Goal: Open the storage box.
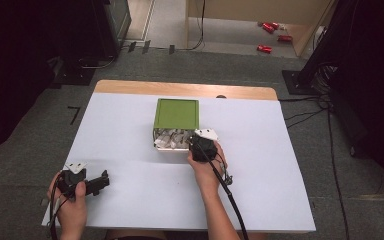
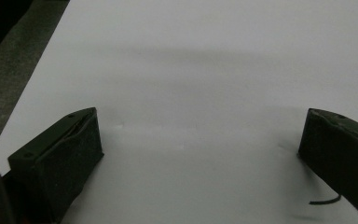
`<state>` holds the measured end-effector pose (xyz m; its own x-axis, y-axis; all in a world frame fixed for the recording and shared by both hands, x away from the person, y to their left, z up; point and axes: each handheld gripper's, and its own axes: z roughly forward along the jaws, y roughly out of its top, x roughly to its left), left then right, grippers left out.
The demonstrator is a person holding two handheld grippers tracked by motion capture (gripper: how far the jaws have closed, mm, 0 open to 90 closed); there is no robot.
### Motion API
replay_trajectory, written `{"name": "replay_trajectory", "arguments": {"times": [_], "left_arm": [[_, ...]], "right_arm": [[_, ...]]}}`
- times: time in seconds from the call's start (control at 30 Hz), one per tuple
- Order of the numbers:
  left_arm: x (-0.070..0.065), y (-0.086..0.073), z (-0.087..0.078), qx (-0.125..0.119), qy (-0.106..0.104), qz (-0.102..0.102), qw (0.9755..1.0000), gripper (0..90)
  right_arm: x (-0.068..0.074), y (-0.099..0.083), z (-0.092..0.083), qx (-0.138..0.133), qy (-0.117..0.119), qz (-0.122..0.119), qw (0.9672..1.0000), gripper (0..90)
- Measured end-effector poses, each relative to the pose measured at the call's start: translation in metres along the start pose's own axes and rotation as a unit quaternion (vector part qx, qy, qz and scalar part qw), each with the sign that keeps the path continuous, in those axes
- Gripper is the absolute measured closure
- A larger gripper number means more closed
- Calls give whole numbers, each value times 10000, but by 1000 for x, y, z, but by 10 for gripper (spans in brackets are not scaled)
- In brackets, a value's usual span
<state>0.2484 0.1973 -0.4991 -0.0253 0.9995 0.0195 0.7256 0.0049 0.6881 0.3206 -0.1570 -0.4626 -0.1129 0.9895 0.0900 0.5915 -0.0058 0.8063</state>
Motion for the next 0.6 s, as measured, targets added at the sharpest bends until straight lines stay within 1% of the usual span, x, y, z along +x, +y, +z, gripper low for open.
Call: {"name": "replay_trajectory", "arguments": {"times": [0.1,0.23,0.37,0.6], "left_arm": [[0,0,0,1,0,-1,10000,0],[0,0,0,1,-2,-2,10000,0],[0,0,0,1,-2,-3,10000,0],[0,0,0,2,0,-1,10000,0]], "right_arm": [[1,0,1,9,-25,30,10000,769],[1,-1,-1,43,-21,4,10000,777],[0,-3,-6,53,55,38,10000,774],[-2,-5,-18,40,164,-10,9999,783]]}}
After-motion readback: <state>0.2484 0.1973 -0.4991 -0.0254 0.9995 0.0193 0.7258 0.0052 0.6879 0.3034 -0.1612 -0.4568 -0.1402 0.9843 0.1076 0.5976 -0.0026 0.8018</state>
